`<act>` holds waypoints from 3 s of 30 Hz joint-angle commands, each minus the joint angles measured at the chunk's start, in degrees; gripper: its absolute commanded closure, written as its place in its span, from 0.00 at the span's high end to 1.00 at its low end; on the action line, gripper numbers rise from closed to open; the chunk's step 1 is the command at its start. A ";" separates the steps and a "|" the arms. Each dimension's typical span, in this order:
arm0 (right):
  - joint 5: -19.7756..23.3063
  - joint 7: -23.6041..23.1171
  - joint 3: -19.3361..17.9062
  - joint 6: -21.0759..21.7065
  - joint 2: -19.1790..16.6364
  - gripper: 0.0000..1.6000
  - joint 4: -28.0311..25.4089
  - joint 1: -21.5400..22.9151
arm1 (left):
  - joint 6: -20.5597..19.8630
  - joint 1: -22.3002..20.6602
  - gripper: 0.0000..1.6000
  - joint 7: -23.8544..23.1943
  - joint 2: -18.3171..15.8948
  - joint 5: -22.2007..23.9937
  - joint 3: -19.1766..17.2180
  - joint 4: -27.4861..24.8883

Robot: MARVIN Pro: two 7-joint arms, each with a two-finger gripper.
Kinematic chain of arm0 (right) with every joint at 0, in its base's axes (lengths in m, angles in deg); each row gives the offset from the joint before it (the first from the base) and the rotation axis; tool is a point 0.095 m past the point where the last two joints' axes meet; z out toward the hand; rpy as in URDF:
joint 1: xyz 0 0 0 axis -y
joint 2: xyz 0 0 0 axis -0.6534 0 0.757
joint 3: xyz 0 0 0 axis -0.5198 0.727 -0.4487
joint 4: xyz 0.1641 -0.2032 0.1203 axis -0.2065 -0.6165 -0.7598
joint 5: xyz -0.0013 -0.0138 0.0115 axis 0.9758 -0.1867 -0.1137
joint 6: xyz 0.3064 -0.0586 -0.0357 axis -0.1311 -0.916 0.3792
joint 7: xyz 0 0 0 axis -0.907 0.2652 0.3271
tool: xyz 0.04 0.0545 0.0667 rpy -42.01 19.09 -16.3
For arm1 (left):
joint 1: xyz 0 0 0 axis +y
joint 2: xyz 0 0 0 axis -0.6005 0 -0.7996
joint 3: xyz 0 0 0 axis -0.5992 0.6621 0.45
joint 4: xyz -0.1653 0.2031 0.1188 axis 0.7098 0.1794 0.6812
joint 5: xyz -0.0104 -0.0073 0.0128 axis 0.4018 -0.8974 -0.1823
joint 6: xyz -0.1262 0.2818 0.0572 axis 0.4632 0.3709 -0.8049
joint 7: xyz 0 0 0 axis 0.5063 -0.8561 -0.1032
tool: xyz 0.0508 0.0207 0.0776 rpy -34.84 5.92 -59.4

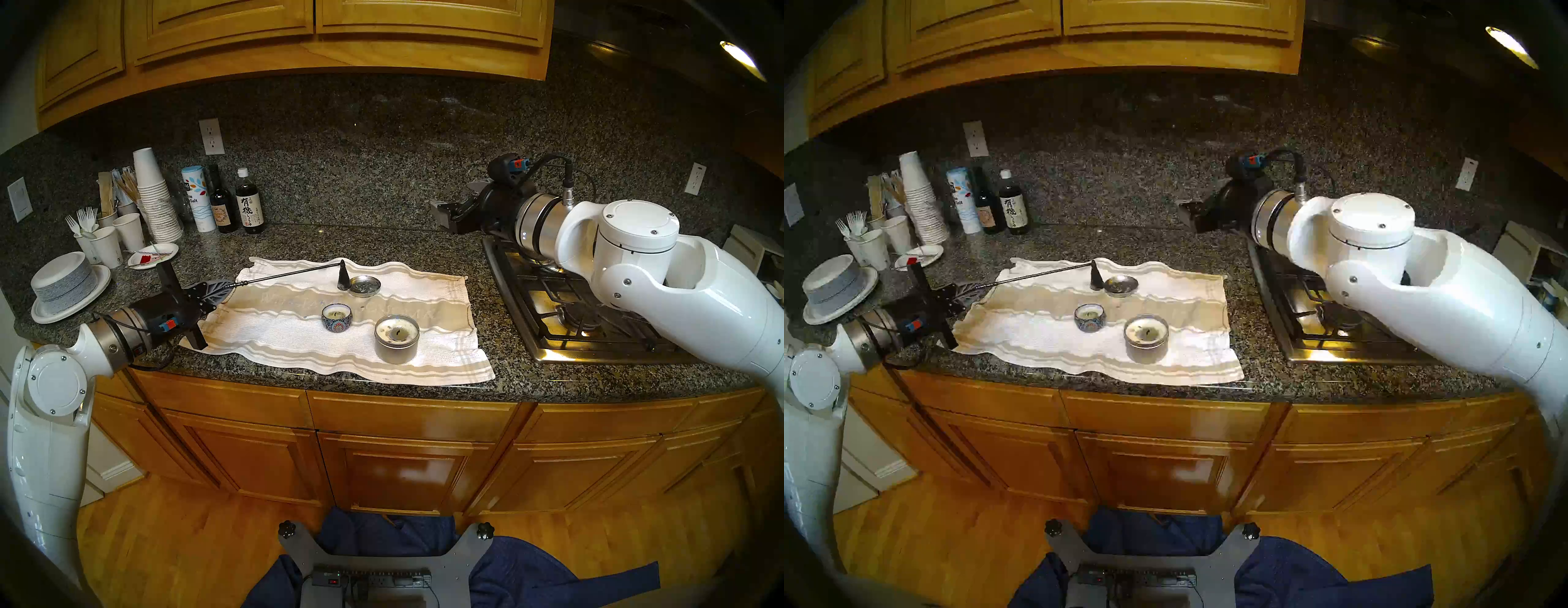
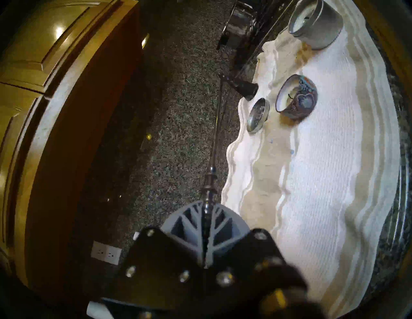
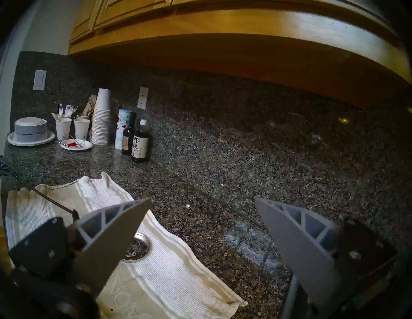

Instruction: Put out candle flame

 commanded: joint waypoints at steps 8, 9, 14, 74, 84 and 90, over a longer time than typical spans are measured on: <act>-0.03 0.28 -1.65 -0.93 -0.53 1.00 -0.30 1.50 | -3.07 -8.75 0.00 2.44 -1.74 -3.41 4.77 2.87; -0.02 0.28 -1.65 -0.95 -0.56 1.00 -0.32 1.51 | -3.22 -9.36 0.00 2.46 -1.73 -3.68 5.28 3.22; 0.06 0.24 -1.64 -0.99 -0.69 1.00 -0.34 1.51 | -4.41 -11.72 0.00 2.53 -2.25 -4.91 7.99 4.86; 0.49 0.32 -0.99 -2.33 -2.04 1.00 -0.67 1.43 | -9.56 -21.59 0.31 -2.19 -4.61 -6.36 18.83 11.17; 0.51 0.30 -0.89 -2.40 -2.03 1.00 -0.56 1.43 | -9.85 -24.15 0.40 -5.53 -4.82 -5.80 19.75 11.99; 0.55 0.30 -0.89 -2.51 -2.00 1.00 -0.53 1.45 | -10.15 -24.71 0.44 -6.77 -4.80 -5.51 19.68 12.01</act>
